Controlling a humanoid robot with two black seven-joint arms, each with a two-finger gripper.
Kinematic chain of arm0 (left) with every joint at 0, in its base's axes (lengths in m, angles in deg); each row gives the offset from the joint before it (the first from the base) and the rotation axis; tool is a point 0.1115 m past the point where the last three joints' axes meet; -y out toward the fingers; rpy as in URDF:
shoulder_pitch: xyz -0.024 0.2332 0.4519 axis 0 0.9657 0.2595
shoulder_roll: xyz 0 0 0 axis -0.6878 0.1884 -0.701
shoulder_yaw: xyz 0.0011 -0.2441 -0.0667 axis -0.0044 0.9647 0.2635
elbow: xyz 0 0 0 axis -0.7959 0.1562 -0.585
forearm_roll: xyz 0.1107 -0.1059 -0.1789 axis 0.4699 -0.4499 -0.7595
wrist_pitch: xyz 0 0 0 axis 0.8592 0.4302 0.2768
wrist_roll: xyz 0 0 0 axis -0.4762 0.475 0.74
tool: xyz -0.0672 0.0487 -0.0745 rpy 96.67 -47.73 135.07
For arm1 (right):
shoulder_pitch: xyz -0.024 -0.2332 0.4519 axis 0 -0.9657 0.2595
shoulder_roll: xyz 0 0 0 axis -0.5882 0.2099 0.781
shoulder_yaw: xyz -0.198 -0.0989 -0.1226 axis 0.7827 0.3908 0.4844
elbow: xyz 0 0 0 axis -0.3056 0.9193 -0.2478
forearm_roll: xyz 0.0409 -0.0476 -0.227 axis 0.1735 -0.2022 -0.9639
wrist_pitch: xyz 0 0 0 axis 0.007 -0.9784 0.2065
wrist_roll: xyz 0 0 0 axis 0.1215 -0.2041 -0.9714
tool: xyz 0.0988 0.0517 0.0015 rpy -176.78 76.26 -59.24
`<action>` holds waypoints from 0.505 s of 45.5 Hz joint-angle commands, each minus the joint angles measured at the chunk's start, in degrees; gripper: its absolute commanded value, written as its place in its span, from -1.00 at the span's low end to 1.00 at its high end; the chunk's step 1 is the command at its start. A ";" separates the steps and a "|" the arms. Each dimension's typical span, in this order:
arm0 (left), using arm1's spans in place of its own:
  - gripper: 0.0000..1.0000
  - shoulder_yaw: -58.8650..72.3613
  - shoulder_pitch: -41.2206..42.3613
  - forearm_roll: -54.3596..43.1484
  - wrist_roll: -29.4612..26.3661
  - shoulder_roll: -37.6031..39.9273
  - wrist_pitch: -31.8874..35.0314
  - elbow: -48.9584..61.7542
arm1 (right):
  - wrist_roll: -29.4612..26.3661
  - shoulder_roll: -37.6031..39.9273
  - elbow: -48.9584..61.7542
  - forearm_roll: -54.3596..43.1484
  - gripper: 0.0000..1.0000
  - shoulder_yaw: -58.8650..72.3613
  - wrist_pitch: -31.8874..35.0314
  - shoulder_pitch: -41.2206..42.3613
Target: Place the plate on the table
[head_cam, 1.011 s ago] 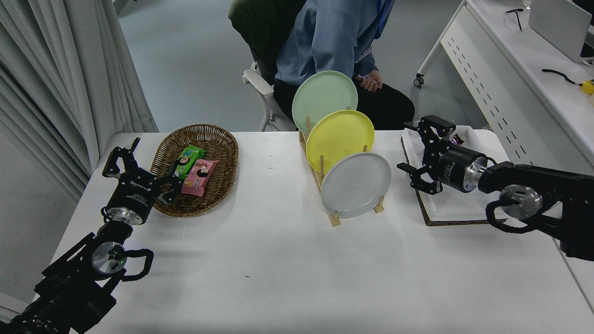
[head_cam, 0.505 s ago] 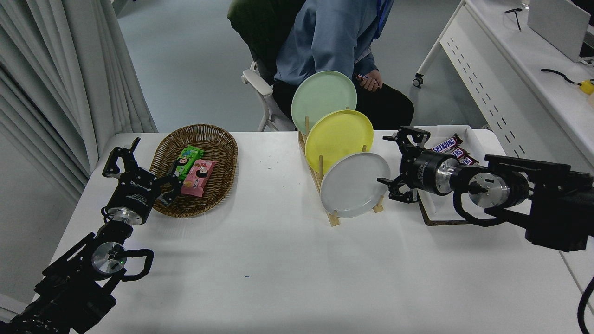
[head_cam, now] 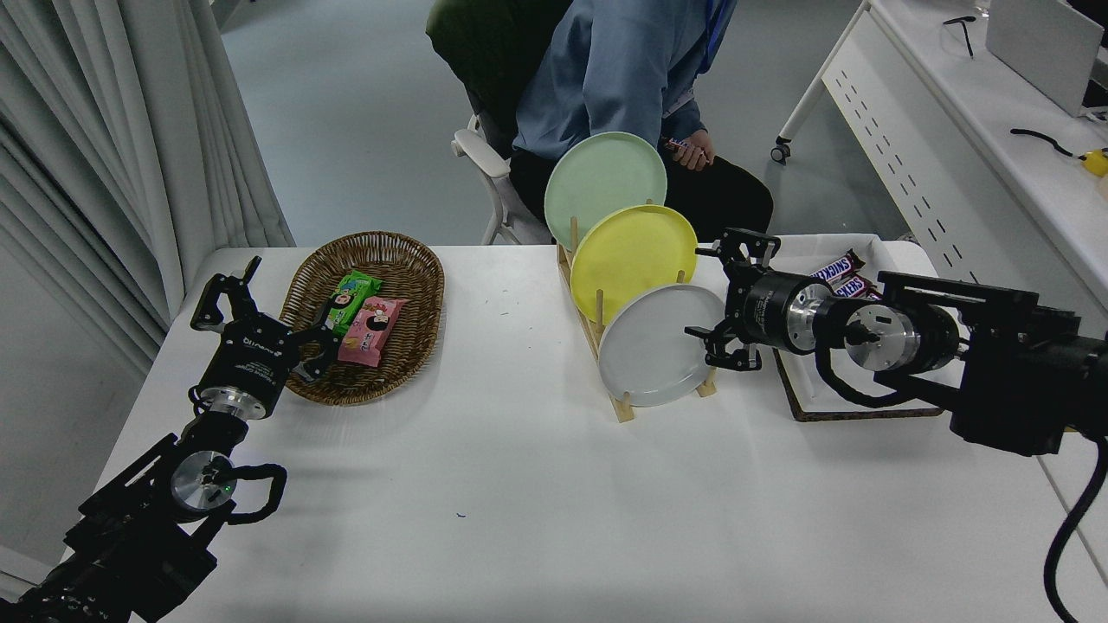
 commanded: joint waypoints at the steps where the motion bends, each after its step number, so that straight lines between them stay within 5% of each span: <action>1: 1.00 0.00 0.00 0.00 0.00 0.00 -0.08 -0.06 | -0.19 -3.53 5.49 -2.01 1.00 -0.46 -1.05 0.20; 23: 1.00 0.00 0.00 0.00 0.00 0.00 0.00 -0.06 | -1.59 -6.08 8.40 -2.80 0.86 -1.51 -1.23 0.11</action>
